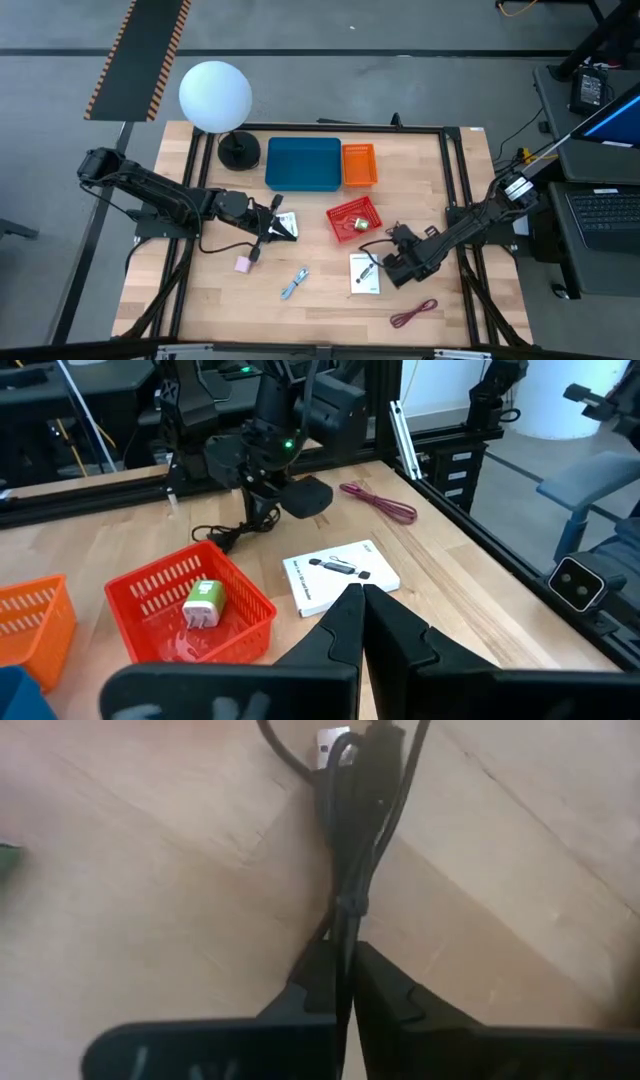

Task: Pick and place items into bin
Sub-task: Put the black charger cable into the orange bin

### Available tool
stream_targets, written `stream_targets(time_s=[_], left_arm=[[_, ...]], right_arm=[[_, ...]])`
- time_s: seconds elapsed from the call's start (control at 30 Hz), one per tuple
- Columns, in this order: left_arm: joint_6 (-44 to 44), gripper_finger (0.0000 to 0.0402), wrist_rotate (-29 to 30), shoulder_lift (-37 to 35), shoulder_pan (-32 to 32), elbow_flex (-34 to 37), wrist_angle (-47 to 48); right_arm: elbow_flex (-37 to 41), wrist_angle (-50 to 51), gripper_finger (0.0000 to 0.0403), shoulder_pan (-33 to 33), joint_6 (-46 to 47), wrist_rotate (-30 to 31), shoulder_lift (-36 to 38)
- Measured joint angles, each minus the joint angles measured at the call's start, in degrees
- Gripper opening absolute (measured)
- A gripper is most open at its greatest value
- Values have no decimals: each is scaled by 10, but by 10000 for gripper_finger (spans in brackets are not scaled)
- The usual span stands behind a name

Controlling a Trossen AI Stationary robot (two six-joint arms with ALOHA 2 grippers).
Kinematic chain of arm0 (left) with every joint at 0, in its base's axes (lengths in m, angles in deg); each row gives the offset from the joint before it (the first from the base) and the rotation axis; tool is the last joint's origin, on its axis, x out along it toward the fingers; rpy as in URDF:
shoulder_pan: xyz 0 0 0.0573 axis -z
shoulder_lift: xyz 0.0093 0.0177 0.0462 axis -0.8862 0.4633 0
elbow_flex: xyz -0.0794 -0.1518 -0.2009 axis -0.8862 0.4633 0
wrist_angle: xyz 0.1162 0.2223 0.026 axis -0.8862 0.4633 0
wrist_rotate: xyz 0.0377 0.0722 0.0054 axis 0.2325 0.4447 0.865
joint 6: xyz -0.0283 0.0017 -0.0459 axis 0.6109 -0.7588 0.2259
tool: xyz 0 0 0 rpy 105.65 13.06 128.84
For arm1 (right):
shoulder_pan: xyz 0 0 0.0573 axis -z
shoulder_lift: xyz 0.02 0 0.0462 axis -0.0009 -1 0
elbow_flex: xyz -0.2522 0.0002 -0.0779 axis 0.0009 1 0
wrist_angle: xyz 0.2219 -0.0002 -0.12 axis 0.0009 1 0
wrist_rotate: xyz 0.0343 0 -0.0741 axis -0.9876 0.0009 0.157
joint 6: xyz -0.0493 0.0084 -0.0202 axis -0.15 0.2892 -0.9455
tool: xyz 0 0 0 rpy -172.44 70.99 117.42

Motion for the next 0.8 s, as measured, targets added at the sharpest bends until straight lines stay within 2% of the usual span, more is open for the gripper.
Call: stream_targets(time_s=[0.13, 0.33, 0.67, 0.8], left_arm=[[0, 3, 0, 0, 0, 0, 0], [-2, 3, 0, 0, 0, 0, 0], [-2, 3, 0, 0, 0, 0, 1], [-2, 3, 1, 0, 0, 0, 1]], right_arm=[[0, 11, 4, 0, -1, 5, 27], [0, 59, 2, 0, -1, 64, 100], [-1, 94, 1, 0, -33, 260, 201], [-1, 93, 0, 0, -49, 302, 219]])
